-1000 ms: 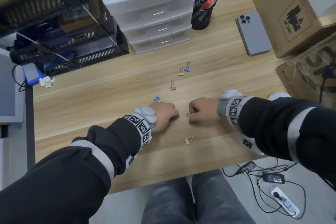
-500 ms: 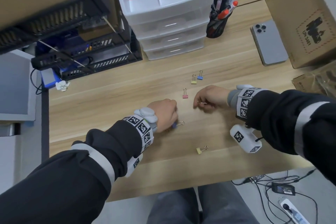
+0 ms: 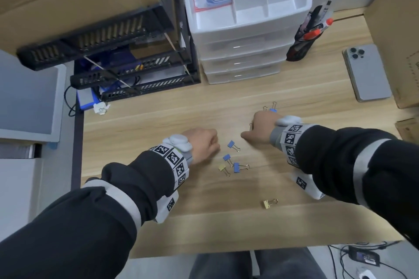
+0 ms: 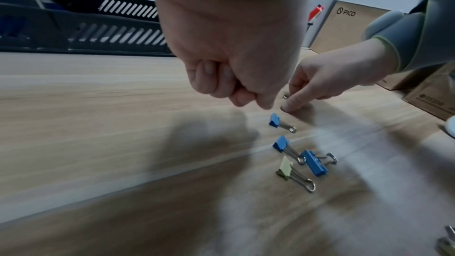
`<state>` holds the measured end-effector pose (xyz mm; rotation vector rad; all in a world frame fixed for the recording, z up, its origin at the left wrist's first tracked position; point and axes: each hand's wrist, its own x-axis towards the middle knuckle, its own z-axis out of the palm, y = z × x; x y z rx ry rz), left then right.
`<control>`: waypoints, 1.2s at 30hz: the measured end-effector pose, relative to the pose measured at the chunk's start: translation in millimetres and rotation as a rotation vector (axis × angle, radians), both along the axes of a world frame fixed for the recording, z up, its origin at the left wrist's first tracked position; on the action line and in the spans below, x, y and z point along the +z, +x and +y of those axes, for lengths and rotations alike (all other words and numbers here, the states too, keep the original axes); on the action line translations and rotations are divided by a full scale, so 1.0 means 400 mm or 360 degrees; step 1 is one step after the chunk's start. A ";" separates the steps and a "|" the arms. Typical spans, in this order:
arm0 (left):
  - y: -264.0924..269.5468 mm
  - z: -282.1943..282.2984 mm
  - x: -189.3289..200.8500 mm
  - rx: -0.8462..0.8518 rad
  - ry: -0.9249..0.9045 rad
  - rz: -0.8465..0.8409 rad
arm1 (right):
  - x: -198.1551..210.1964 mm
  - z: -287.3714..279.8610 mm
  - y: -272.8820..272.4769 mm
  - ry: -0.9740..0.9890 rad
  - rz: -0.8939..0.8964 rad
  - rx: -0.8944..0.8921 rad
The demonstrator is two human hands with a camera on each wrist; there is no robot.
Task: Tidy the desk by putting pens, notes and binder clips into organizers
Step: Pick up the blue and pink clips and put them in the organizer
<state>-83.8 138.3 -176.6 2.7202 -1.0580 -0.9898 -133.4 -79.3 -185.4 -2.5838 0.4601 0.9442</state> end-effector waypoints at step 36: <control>0.056 -0.298 0.407 -0.0146 -0.1013 -0.0360 | 0.225 -0.098 0.035 0.2430 0.0195 -0.2005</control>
